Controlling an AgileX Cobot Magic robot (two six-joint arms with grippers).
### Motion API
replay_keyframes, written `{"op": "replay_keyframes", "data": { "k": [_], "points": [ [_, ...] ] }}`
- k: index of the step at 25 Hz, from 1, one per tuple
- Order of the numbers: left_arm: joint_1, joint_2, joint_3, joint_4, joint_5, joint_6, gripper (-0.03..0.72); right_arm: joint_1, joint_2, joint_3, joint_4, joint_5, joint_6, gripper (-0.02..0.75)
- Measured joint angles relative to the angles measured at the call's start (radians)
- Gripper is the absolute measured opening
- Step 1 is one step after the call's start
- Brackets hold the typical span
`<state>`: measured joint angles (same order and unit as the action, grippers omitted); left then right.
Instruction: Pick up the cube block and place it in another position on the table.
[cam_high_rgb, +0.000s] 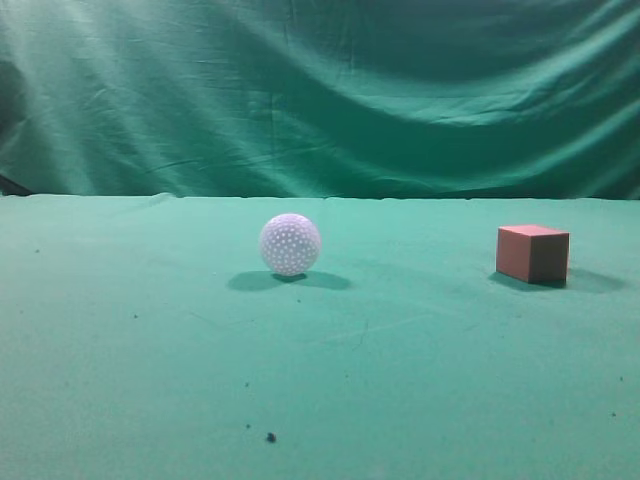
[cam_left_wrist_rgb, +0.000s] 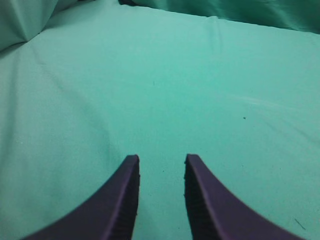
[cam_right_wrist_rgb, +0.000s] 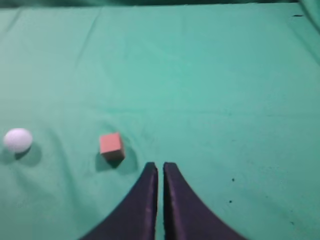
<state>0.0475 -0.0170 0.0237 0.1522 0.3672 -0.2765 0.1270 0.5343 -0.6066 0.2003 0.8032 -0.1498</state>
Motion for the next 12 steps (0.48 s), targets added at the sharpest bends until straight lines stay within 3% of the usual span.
{"op": "replay_keyframes", "data": {
  "k": [6, 12],
  "points": [
    [0.0, 0.0, 0.0, 0.0, 0.0, 0.0, 0.262, 0.164, 0.214, -0.072, 0.016, 0.049, -0.031, 0.0],
    [0.0, 0.0, 0.0, 0.0, 0.0, 0.0, 0.262, 0.302, 0.55, -0.176, -0.203, 0.077, 0.18, 0.0]
  ]
}}
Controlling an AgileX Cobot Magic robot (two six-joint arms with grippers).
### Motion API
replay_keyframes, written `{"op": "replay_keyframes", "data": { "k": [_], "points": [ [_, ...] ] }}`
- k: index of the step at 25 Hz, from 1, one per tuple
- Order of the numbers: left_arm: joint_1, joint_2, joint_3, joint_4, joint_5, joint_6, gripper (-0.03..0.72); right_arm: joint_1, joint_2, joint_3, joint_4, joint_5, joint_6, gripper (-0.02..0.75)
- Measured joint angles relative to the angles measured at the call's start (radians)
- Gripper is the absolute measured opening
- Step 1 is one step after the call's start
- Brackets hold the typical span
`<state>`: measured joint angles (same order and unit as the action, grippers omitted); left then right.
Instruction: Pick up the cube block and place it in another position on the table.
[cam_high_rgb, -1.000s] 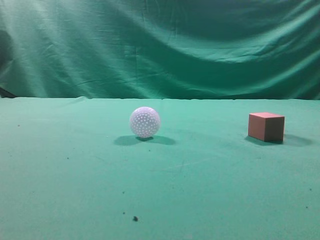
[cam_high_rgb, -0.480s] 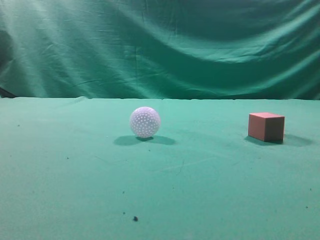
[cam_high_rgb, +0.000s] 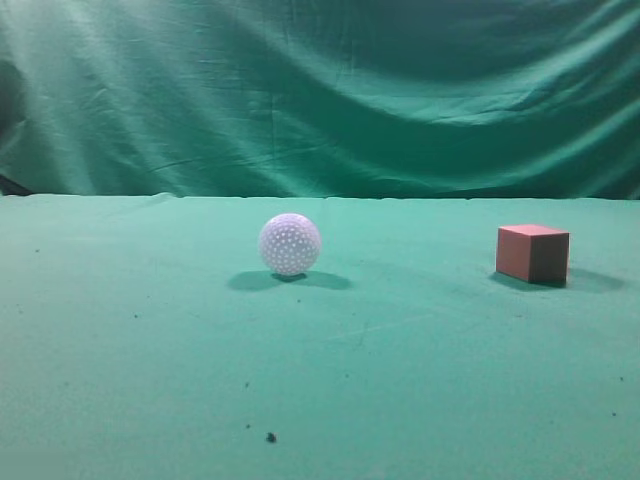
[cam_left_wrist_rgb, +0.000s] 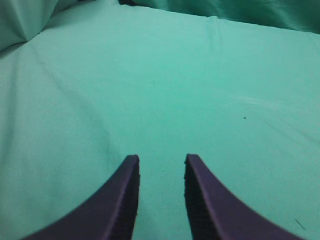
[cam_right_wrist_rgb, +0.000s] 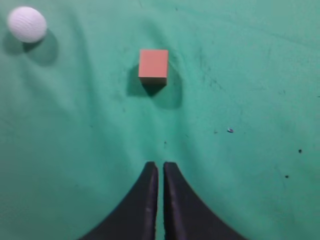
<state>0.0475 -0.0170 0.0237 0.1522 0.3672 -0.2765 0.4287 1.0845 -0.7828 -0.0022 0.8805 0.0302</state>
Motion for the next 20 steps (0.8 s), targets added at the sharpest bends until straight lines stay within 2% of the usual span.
{"op": "replay_keyframes", "data": {
  "k": [4, 5, 12, 14, 15, 16, 17, 19, 20],
  "points": [
    [0.0, 0.0, 0.0, 0.0, 0.0, 0.0, 0.262, 0.036, 0.184, -0.097, -0.045, 0.007, 0.037, 0.0],
    [0.0, 0.0, 0.0, 0.0, 0.0, 0.0, 0.262, 0.037, 0.229, -0.118, -0.041, 0.007, 0.042, 0.034],
    [0.0, 0.0, 0.0, 0.0, 0.0, 0.0, 0.262, 0.037, 0.509, -0.269, -0.012, 0.041, 0.047, 0.543],
    [0.0, 0.0, 0.0, 0.0, 0.0, 0.0, 0.262, 0.037, 0.56, -0.282, -0.012, 0.031, 0.047, 0.631],
    [0.0, 0.0, 0.0, 0.0, 0.0, 0.0, 0.262, 0.037, 0.579, -0.284, -0.012, 0.017, 0.047, 0.652],
    [0.0, 0.0, 0.0, 0.0, 0.0, 0.0, 0.262, 0.037, 0.601, -0.284, -0.012, 0.001, 0.047, 0.636],
    [0.0, 0.0, 0.0, 0.0, 0.0, 0.0, 0.262, 0.071, 0.619, -0.284, -0.012, -0.015, 0.047, 0.636],
    [0.0, 0.0, 0.0, 0.0, 0.0, 0.0, 0.262, 0.052, 0.662, -0.286, -0.021, -0.055, 0.047, 0.636],
    [0.0, 0.0, 0.0, 0.0, 0.0, 0.0, 0.262, 0.046, 0.68, -0.286, -0.028, -0.068, 0.047, 0.575]
  ]
}}
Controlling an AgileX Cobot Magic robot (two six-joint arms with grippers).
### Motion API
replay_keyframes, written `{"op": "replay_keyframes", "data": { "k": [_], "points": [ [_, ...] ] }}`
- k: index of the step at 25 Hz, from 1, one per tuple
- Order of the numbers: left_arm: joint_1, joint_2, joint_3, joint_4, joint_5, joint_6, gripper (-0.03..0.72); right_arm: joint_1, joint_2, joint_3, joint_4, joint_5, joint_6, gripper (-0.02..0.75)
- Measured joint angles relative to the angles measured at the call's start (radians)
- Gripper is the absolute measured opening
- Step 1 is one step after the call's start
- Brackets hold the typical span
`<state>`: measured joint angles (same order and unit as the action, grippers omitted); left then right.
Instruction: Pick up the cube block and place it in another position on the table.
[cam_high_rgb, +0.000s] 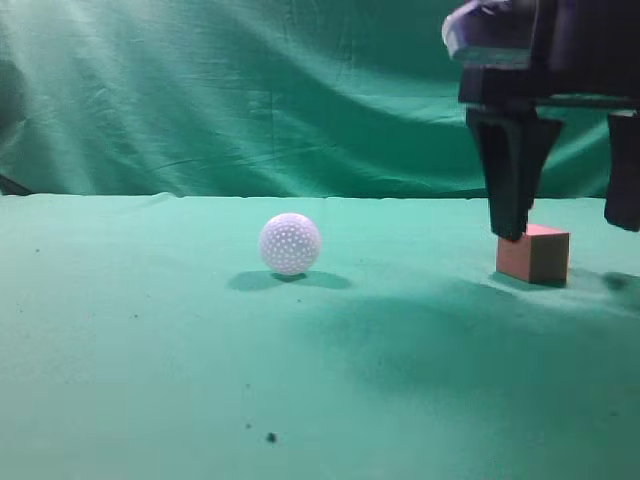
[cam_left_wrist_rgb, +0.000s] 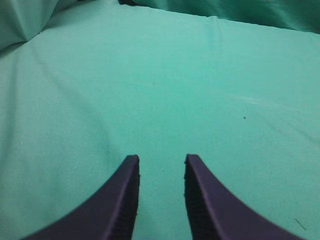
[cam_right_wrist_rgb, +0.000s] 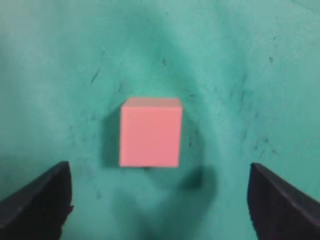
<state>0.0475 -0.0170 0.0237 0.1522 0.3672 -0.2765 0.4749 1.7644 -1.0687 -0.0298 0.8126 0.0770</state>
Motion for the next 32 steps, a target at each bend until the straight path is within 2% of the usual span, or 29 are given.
{"op": "replay_keyframes", "data": {
  "k": [2, 6, 10, 13, 22, 25, 32],
  "points": [
    [0.0, 0.0, 0.0, 0.0, 0.0, 0.0, 0.262, -0.002, 0.025, -0.004, -0.013, -0.023, 0.0, 0.484],
    [0.0, 0.0, 0.0, 0.0, 0.0, 0.0, 0.262, -0.002, 0.038, -0.004, -0.021, -0.042, 0.016, 0.216],
    [0.0, 0.0, 0.0, 0.0, 0.0, 0.0, 0.262, -0.002, 0.038, -0.035, -0.031, -0.027, 0.027, 0.221],
    [0.0, 0.0, 0.0, 0.0, 0.0, 0.0, 0.262, -0.016, 0.038, -0.117, -0.044, 0.005, 0.043, 0.221],
    [0.0, 0.0, 0.0, 0.0, 0.0, 0.0, 0.262, -0.174, 0.131, -0.437, -0.06, 0.089, 0.103, 0.221],
    [0.0, 0.0, 0.0, 0.0, 0.0, 0.0, 0.262, -0.203, 0.211, -0.477, -0.062, 0.099, 0.105, 0.221],
    [0.0, 0.0, 0.0, 0.0, 0.0, 0.0, 0.262, -0.21, 0.307, -0.485, -0.035, 0.107, 0.097, 0.221]
  ]
}}
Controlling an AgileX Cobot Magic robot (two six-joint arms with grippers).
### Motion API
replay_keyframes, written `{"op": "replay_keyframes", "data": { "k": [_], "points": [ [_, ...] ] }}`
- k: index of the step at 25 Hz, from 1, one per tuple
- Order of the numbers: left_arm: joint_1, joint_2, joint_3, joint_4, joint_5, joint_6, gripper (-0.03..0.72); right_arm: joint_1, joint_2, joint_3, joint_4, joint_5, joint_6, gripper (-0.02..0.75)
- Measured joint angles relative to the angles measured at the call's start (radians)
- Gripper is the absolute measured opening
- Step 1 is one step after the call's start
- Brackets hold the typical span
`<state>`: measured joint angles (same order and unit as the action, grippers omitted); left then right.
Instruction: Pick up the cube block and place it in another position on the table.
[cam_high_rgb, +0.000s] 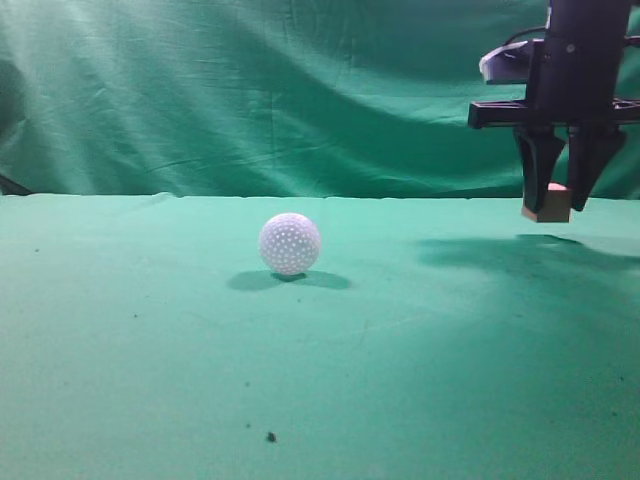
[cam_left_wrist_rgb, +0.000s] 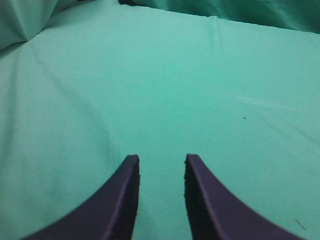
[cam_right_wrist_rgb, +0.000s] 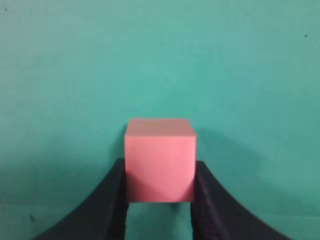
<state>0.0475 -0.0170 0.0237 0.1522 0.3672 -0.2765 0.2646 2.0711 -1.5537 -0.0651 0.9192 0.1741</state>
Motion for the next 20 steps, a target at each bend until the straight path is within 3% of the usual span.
{"op": "replay_keyframes", "data": {
  "k": [2, 8, 12, 15, 16, 20],
  "points": [
    [0.0, 0.0, 0.0, 0.0, 0.0, 0.0, 0.262, 0.0, 0.008, 0.0, 0.006, 0.0, -0.002, 0.221],
    [0.0, 0.0, 0.0, 0.0, 0.0, 0.0, 0.262, 0.0, -0.026, -0.002, 0.007, 0.036, -0.004, 0.46],
    [0.0, 0.0, 0.0, 0.0, 0.0, 0.0, 0.262, 0.0, -0.124, -0.002, 0.01, 0.1, -0.004, 0.449],
    [0.0, 0.0, 0.0, 0.0, 0.0, 0.0, 0.262, 0.0, -0.222, -0.002, 0.012, 0.167, -0.004, 0.248],
    [0.0, 0.0, 0.0, 0.0, 0.0, 0.0, 0.262, 0.0, -0.251, -0.002, 0.012, 0.191, -0.004, 0.146],
    [0.0, 0.0, 0.0, 0.0, 0.0, 0.0, 0.262, 0.0, -0.378, -0.002, 0.02, 0.29, -0.004, 0.0]
  ]
}}
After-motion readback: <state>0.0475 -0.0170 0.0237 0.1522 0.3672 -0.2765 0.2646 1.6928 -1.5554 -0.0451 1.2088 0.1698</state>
